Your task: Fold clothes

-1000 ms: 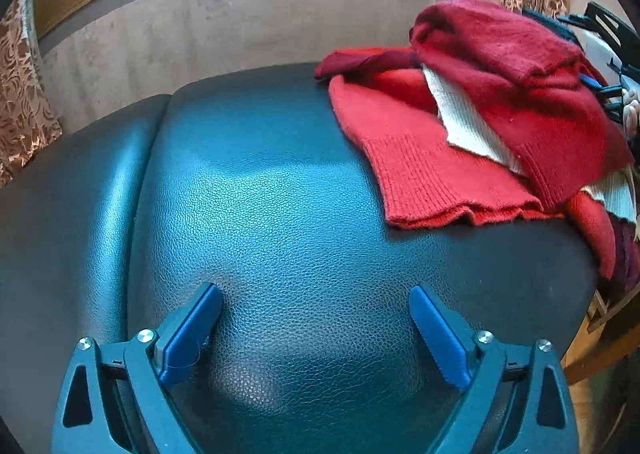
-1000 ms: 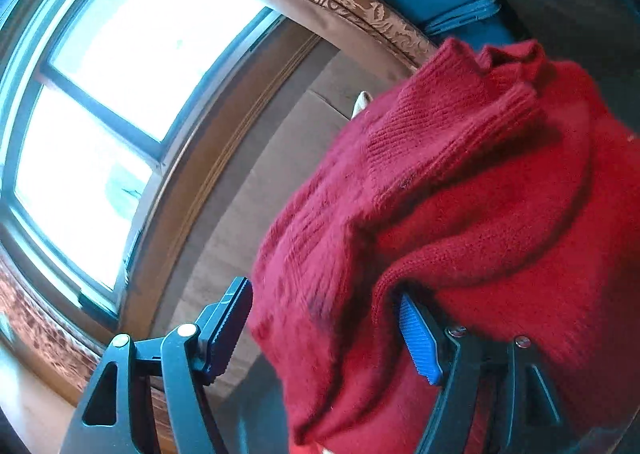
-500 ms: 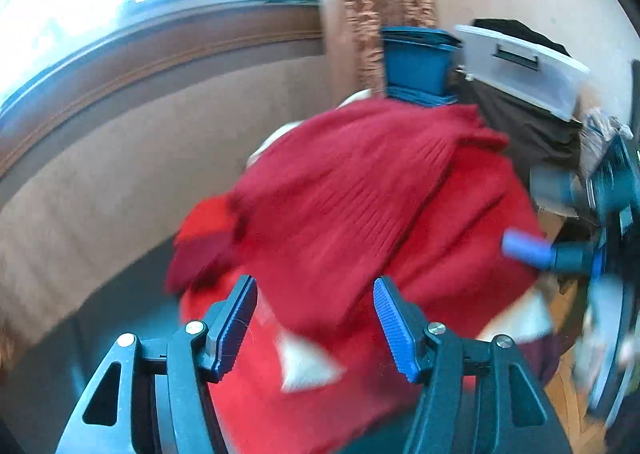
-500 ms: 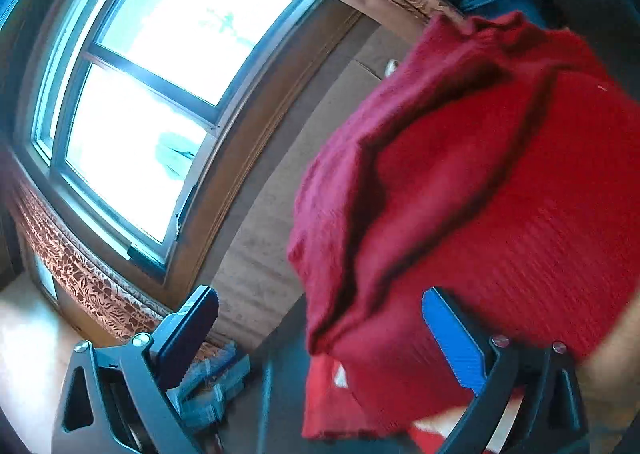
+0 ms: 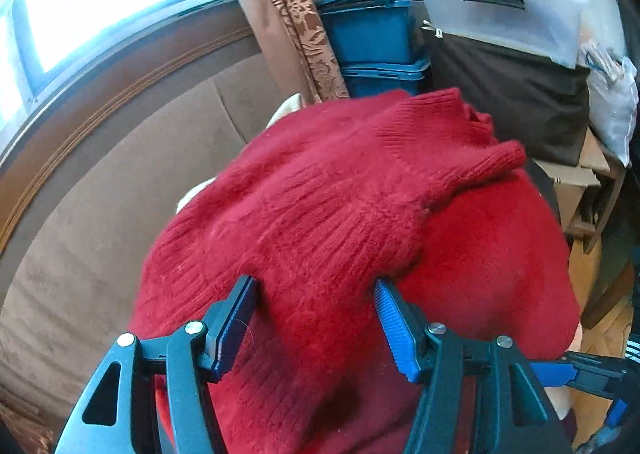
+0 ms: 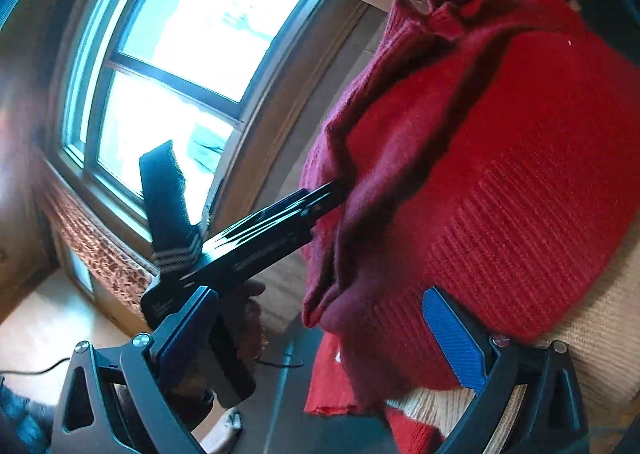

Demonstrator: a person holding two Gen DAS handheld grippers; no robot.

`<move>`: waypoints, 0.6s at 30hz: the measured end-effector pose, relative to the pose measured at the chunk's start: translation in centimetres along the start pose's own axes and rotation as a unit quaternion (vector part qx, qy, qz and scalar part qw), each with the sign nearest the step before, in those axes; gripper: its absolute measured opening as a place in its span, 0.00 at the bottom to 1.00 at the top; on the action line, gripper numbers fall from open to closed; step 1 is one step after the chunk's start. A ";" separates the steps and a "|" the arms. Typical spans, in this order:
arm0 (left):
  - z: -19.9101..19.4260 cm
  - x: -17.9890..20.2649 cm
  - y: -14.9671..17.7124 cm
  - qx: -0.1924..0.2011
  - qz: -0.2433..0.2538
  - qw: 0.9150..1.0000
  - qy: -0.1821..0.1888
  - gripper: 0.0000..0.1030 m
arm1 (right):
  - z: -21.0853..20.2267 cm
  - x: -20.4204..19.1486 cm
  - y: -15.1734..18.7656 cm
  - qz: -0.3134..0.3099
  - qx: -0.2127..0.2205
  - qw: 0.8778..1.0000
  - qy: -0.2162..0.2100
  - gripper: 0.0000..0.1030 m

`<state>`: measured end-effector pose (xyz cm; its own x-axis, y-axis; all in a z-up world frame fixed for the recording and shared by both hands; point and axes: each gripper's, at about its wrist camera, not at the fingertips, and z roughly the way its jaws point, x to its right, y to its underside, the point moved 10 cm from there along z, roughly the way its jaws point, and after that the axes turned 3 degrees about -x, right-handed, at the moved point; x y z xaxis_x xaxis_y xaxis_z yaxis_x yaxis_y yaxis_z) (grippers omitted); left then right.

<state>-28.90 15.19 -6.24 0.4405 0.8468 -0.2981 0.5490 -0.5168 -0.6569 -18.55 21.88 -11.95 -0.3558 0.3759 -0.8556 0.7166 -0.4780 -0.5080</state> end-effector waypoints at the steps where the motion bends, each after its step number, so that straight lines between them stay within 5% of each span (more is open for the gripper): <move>1: -0.3 0.1 0.0 0.007 0.001 1.000 0.002 0.60 | 0.1 0.0 0.0 -0.004 0.002 1.000 -0.005 1.00; 6: -1.0 0.5 -0.1 0.033 -0.005 0.999 0.029 0.61 | 0.2 0.2 0.7 -0.029 0.007 0.999 -0.021 1.00; 10: 0.1 -0.1 -0.2 0.014 0.006 1.000 0.004 0.61 | -0.6 0.6 1.6 -0.035 0.008 0.999 -0.026 1.00; 13: 0.5 -1.2 -0.5 0.007 -0.029 0.999 0.019 0.61 | -0.7 0.8 1.8 -0.038 0.006 0.999 -0.026 1.00; 16: 0.6 -2.3 0.0 0.006 -0.080 0.996 0.049 0.36 | -1.0 0.9 1.8 -0.042 0.003 0.999 -0.028 1.00; 18: 0.2 -3.7 0.1 0.013 -0.142 0.985 0.099 0.11 | -1.0 1.1 2.2 -0.037 -0.008 0.999 -0.033 1.00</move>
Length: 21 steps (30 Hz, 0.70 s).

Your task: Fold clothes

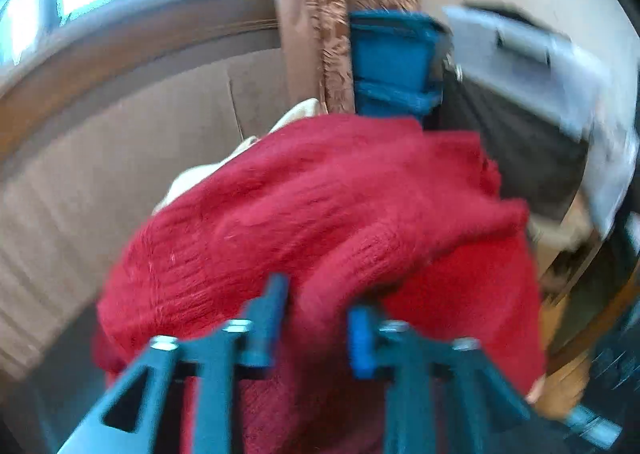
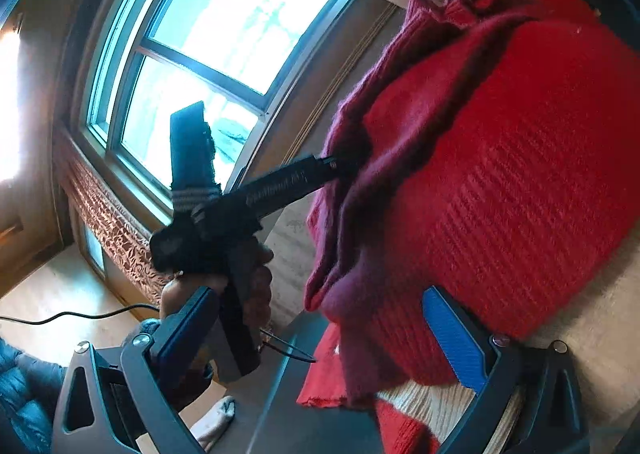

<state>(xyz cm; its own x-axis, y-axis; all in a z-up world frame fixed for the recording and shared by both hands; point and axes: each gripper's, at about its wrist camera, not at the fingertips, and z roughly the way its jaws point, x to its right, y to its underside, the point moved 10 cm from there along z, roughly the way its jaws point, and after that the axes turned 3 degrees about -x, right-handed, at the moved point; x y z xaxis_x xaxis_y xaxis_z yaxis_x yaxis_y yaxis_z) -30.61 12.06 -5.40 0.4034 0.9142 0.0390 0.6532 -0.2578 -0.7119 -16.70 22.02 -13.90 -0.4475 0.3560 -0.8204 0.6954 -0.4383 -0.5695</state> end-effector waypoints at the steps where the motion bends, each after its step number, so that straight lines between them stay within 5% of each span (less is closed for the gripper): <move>1: -0.1 -0.3 -0.4 0.003 -0.017 1.000 0.015 0.10 | 0.3 0.0 0.4 0.001 -0.007 1.000 -0.001 1.00; 5: -3.4 -2.2 -1.8 0.043 -0.072 0.995 0.048 0.07 | 1.7 -0.4 2.8 -0.021 -0.024 0.999 0.023 1.00; 13: -11.1 -8.7 -0.5 0.109 -0.200 0.967 0.112 0.06 | 2.1 0.1 3.3 -0.008 -0.030 0.997 0.067 1.00; 21: -16.3 -15.5 12.5 0.093 -0.329 0.933 0.116 0.06 | 4.4 -2.6 4.5 -0.017 -0.066 0.995 0.072 1.00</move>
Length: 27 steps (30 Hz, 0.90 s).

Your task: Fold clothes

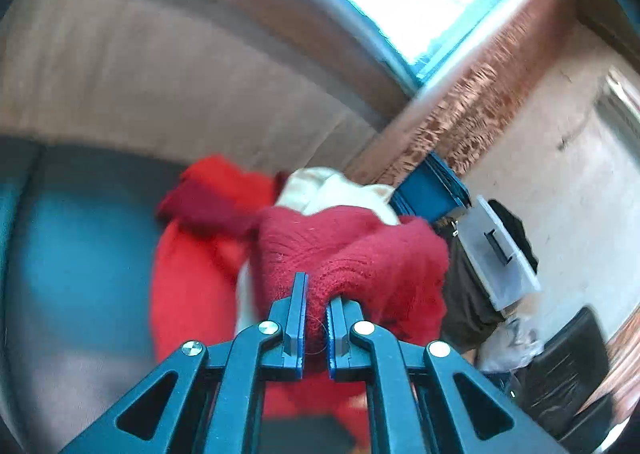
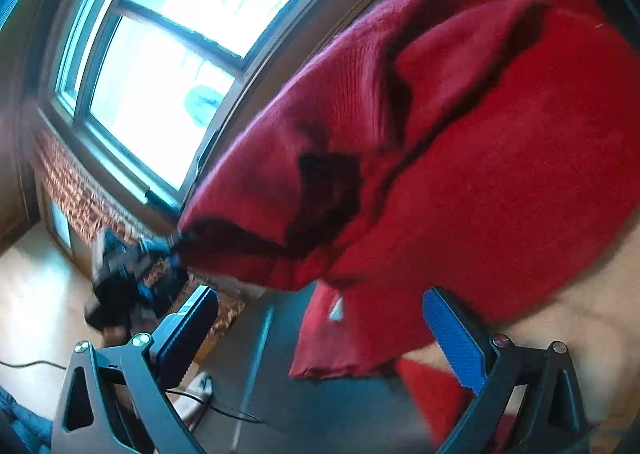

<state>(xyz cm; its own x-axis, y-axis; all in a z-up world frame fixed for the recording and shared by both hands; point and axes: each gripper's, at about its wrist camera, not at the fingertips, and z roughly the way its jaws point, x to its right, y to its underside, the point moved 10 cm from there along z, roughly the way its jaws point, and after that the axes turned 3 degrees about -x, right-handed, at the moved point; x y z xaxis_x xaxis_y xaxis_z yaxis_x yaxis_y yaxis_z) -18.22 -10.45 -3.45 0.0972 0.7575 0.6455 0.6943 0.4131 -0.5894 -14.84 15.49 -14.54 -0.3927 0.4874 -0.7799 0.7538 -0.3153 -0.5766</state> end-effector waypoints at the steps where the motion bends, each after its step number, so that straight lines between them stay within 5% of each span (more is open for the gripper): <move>1: -1.0 -1.2 0.8 0.000 -0.009 1.000 -0.006 0.06 | 0.6 -0.7 0.5 -0.004 -0.009 1.000 -0.002 1.00; 6: -5.8 -5.5 4.1 0.008 -0.034 0.999 -0.026 0.06 | 3.3 -4.3 2.7 -0.048 -0.050 0.998 0.011 1.00; 12: -12.6 -10.9 6.2 0.037 -0.060 0.996 -0.049 0.05 | 3.5 -7.2 3.3 -0.070 -0.026 0.997 0.032 1.00; 17: -20.5 -16.7 7.1 0.100 -0.097 0.986 -0.090 0.00 | 3.9 -7.8 3.5 -0.056 -0.031 0.997 0.045 1.00; 19: -23.5 -19.8 8.0 0.108 -0.103 0.978 -0.145 0.00 | 4.7 -8.8 3.8 -0.060 -0.049 0.996 0.039 1.00; 24: -25.4 -23.6 11.6 0.058 -0.057 0.966 -0.246 0.07 | 6.9 -11.2 3.4 -0.058 -0.059 0.996 0.032 1.00; 27: -23.0 -22.7 12.8 0.033 -0.051 0.975 -0.214 0.20 | 7.2 -11.0 3.9 -0.039 -0.064 0.997 0.029 1.00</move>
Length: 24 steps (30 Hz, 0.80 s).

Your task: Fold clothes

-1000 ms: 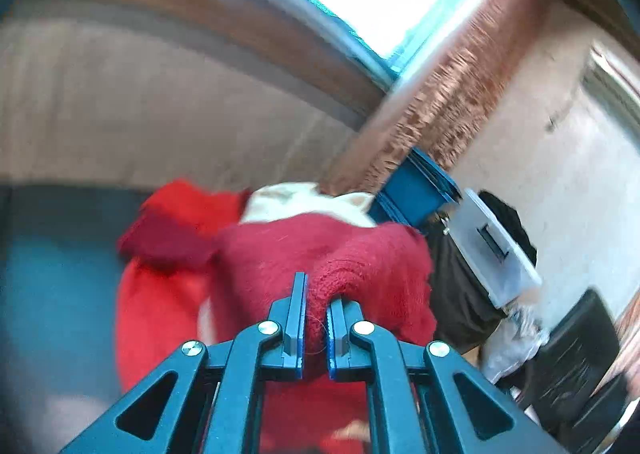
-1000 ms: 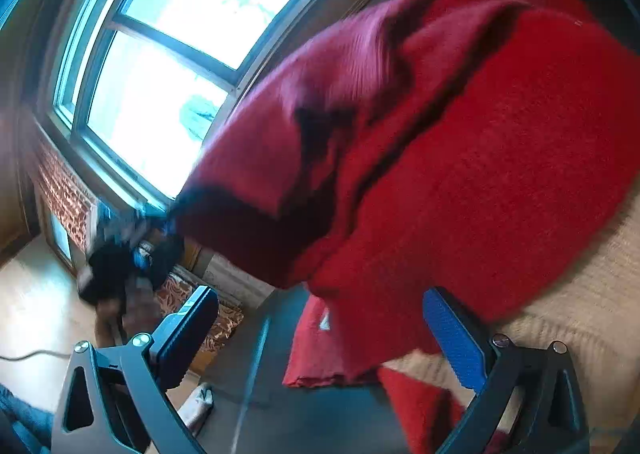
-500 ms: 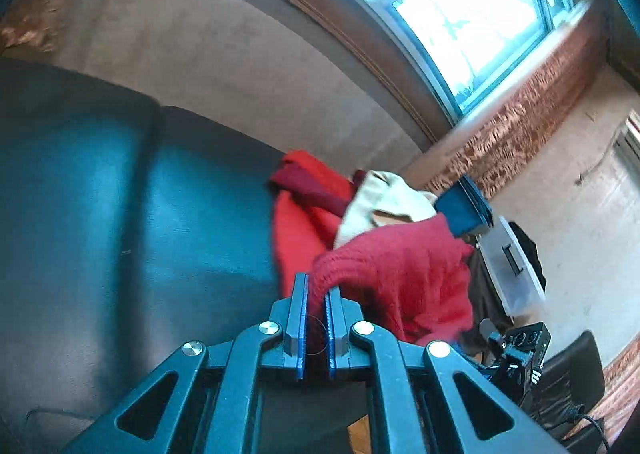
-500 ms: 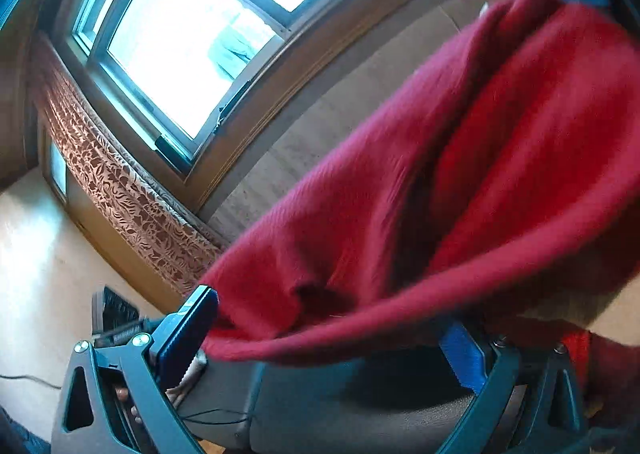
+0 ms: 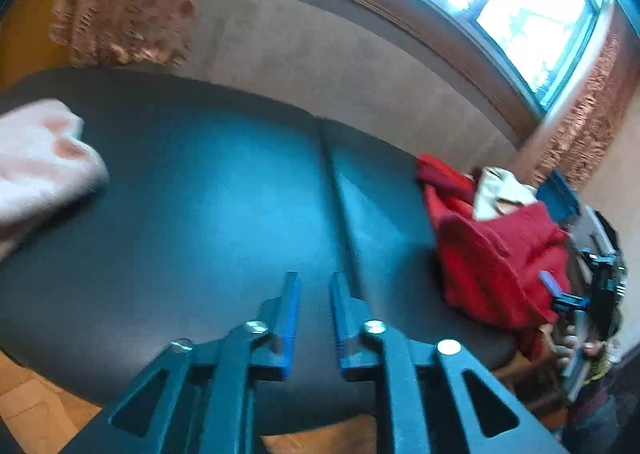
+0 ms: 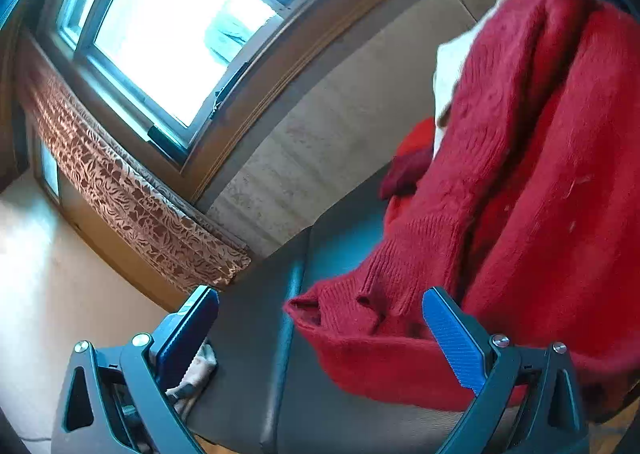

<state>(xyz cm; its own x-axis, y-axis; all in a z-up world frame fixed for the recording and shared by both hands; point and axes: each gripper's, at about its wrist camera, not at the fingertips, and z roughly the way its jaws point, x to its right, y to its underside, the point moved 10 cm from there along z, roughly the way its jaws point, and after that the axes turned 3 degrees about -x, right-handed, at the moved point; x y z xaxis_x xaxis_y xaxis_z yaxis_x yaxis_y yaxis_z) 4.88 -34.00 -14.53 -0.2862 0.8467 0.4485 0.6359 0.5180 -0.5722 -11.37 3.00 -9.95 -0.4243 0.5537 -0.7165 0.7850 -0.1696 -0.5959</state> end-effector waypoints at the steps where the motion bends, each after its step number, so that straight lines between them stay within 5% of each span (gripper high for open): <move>1: 1.2 1.2 0.3 -0.012 0.004 1.000 0.016 0.21 | 0.1 0.1 0.5 0.003 -0.004 1.000 0.002 1.00; 6: 6.1 7.6 -0.1 -0.059 -0.023 0.991 0.120 0.36 | 0.7 0.9 2.9 -0.004 -0.030 0.999 0.025 1.00; 12: 11.7 13.3 -2.5 -0.102 -0.044 0.981 0.156 0.43 | -0.9 1.8 0.3 -0.026 0.012 0.999 0.031 1.00; 18: 16.7 15.7 -3.8 -0.117 -0.077 0.978 0.152 0.44 | -1.8 2.7 -5.1 -0.053 0.092 0.994 0.029 1.00; 24: 19.8 15.7 -3.5 -0.131 -0.092 0.978 0.134 0.45 | 0.4 6.4 -6.9 -0.025 0.087 0.992 0.084 1.00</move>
<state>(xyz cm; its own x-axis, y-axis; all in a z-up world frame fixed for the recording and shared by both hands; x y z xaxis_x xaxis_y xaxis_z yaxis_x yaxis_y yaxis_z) -16.07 -20.17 -19.11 -0.2372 0.6612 0.7117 0.7628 0.5804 -0.2850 -19.68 7.43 -10.54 -0.3685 0.6902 -0.6227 0.6682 -0.2690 -0.6936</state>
